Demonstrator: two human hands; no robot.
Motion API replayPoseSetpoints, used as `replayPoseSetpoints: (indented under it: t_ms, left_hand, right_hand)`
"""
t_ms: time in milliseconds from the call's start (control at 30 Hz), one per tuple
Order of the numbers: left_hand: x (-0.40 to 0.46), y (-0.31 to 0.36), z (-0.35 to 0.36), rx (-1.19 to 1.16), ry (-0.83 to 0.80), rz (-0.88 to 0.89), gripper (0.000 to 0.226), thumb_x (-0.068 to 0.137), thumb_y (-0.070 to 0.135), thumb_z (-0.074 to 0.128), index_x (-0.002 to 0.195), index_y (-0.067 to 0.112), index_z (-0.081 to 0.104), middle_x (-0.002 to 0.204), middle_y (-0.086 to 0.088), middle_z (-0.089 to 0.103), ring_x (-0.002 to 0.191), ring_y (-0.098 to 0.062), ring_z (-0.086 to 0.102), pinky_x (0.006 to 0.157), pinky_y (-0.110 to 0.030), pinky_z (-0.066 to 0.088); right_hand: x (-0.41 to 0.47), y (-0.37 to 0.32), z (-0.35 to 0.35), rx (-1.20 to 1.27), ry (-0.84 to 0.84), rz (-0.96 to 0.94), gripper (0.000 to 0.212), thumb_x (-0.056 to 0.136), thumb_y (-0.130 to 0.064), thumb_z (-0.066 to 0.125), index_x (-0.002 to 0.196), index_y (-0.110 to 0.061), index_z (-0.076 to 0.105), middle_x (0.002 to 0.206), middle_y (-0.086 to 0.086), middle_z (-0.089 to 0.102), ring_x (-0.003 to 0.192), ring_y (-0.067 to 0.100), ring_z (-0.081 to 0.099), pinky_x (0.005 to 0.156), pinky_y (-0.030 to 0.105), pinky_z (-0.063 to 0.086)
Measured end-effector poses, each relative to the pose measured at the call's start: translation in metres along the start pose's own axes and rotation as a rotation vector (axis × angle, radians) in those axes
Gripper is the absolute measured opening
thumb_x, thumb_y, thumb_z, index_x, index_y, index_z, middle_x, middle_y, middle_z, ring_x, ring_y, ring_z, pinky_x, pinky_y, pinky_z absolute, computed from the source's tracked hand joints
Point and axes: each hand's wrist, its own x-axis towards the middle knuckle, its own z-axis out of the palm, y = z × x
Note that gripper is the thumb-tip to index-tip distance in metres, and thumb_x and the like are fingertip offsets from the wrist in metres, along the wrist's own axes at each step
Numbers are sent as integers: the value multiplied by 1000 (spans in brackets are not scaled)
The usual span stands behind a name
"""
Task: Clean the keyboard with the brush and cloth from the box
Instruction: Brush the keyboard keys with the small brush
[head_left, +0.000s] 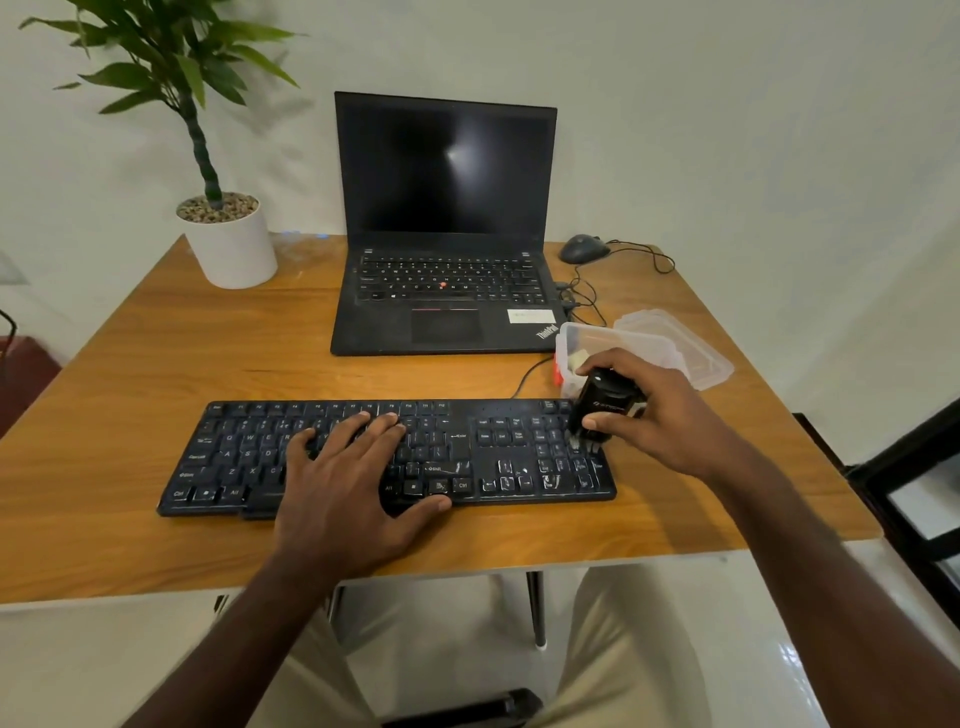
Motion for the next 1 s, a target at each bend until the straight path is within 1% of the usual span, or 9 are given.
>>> replayPoseSetpoints:
  t_ms: [67,167,267,333,467,633,767,900,1000]
  left_hand:
    - [0,0,0,2,4,3,99,76,93,30,137,20,57,143,1,56,137,-21,45,111,-60,28]
    - [1,0,0,3,2,2,99,76,93,29,137,20,57,143,0,57,137,-22,46,110,-60,28]
    - [1,0,0,5,-1,3,99,76,93,30,137,19,57,142,-1,57,136,-23,46,110,-61,29]
    - [1,0,0,10,-2,0,100,76,93,29,137,19,57,142,-1,57,136,-23,47,110,-61,29]
    - [2,0,1,18,-16,5,102,76,93,26,137,18,57,142,-3,57,135,-25,47,109,-63,30]
    - [2,1,1,30,-16,12,102,76,94,26,137,18,56,143,-3,57,136,-25,47,109,-63,29]
    - [2,1,0,45,-20,7,110,71,99,26,139,18,55,143,-2,56,136,-25,46,110,-61,28]
    - [3,2,0,50,-28,-6,114,68,101,22,141,19,53,145,-2,54,137,-24,44,112,-60,26]
    - [2,2,-1,46,-26,-11,112,69,100,21,141,19,52,146,-2,54,138,-24,44,112,-60,26]
  right_hand:
    - [-1,-1,-1,-86,0,1,54,82,-12,82,110,-49,55,106,-22,63,102,-10,59,77,6,47]
    - [-1,-2,-1,-119,-23,-13,45,84,-14,81,111,-41,57,102,-18,65,99,-3,62,75,9,47]
    - [-1,-3,8,-55,-52,-38,39,84,-16,81,111,-32,57,103,-11,67,98,6,64,74,16,52]
    - [1,-3,14,-33,-64,-64,35,84,-16,81,110,-25,59,101,-7,67,96,12,65,75,24,55]
    - [8,-9,24,43,-76,-94,33,84,-12,80,107,-24,59,93,-9,64,86,9,65,70,20,51]
    - [21,-19,44,155,-91,-93,33,85,-11,80,109,-21,59,93,1,64,80,13,67,66,31,59]
    - [24,-21,44,117,-37,-100,32,82,-13,82,104,-22,60,89,-2,63,81,11,65,68,28,57]
    - [31,-27,56,37,67,-140,32,78,-34,86,93,-20,61,79,-4,62,72,11,60,60,27,52]
    - [33,-26,60,27,108,-124,29,78,-30,86,90,-20,61,75,-5,62,69,9,60,58,25,50]
